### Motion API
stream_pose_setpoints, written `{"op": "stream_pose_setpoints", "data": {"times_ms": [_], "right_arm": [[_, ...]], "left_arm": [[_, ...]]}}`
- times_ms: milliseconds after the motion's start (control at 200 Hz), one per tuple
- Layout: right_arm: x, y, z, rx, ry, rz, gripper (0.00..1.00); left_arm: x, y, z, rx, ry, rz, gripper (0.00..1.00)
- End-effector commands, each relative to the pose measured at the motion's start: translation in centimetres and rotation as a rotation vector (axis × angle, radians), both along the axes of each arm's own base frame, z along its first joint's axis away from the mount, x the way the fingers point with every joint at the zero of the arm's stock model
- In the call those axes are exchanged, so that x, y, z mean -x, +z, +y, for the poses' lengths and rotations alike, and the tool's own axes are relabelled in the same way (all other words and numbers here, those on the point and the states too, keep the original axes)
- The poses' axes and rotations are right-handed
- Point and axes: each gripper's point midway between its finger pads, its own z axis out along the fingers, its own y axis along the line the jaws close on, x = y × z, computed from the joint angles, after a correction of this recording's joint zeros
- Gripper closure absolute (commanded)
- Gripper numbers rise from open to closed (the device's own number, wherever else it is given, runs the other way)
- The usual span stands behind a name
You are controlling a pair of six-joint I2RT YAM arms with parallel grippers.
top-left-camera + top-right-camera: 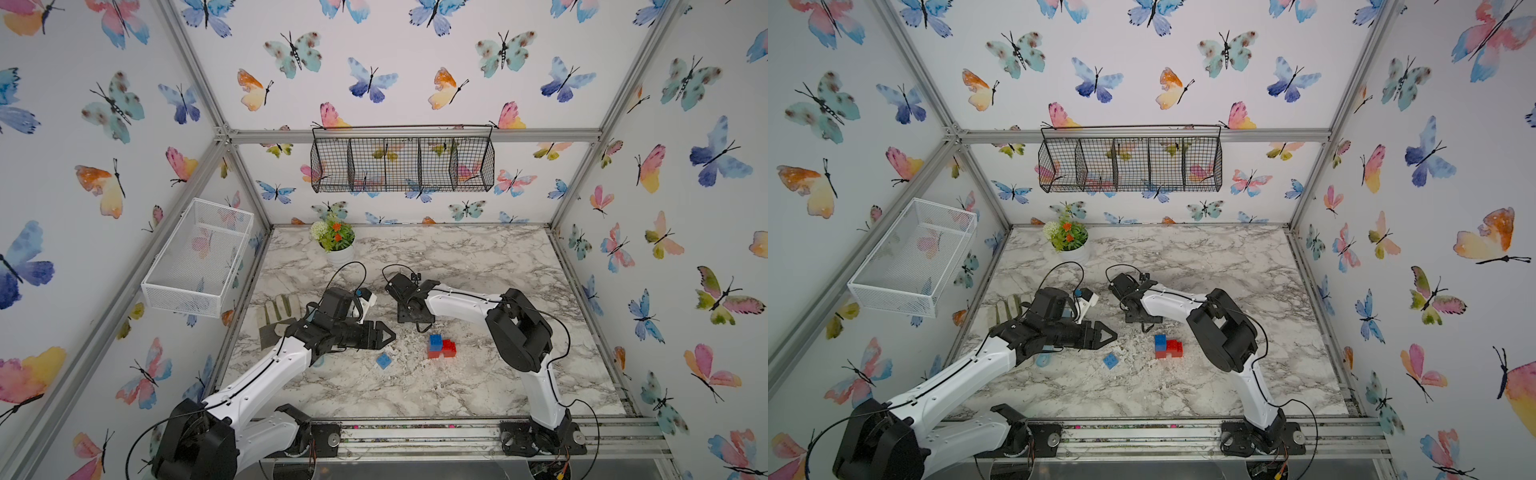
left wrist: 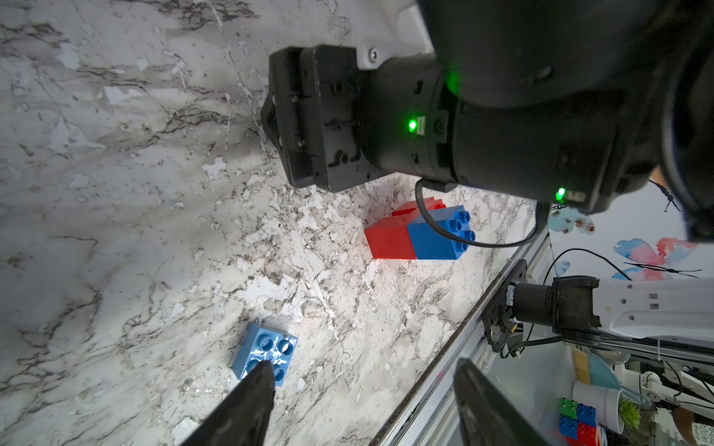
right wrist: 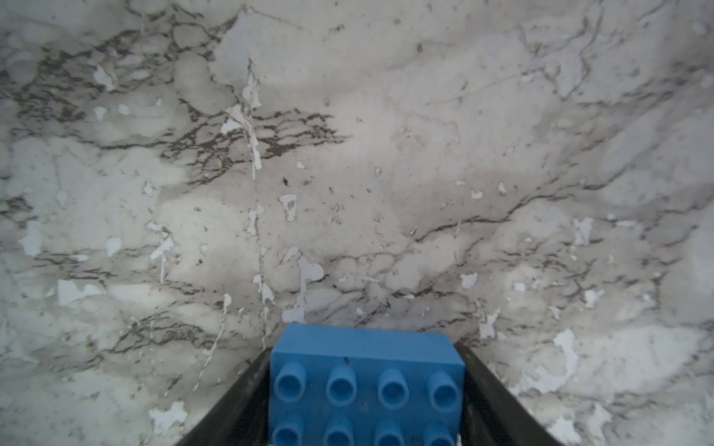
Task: Assemble a giraffe with lego
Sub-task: Pick up the lego brick from the center of the board.
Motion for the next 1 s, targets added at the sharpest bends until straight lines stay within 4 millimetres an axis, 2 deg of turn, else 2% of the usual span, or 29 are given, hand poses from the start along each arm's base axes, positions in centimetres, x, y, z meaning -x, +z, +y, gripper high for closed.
{"op": "stream_pose_setpoints", "data": {"times_ms": [0, 185, 440, 631, 846, 996], "right_arm": [[-0.7, 1.7, 0.5, -0.029, 0.004, -0.032, 0.32], [-0.9, 2.9, 0.4, -0.023, 0.012, -0.041, 0.42], [-0.2, 6.7, -0.2, -0.002, 0.034, -0.027, 0.47], [1.6, 9.3, -0.5, -0.065, 0.064, 0.006, 0.48], [4.1, 13.3, -0.3, -0.122, 0.115, 0.009, 0.48], [6.3, 14.7, -0.9, -0.09, 0.128, 0.019, 0.48]], "left_arm": [[0.3, -0.2, -0.2, 0.002, -0.015, 0.001, 0.27], [0.3, -0.3, -0.1, 0.0, -0.015, 0.004, 0.27], [0.4, -0.2, -0.2, 0.008, -0.018, 0.006, 0.27], [0.4, -0.2, -0.2, 0.007, -0.014, 0.005, 0.27], [0.2, -0.4, 0.0, -0.006, -0.002, 0.004, 0.27], [0.1, -0.5, 0.1, -0.012, 0.004, 0.009, 0.27]]}}
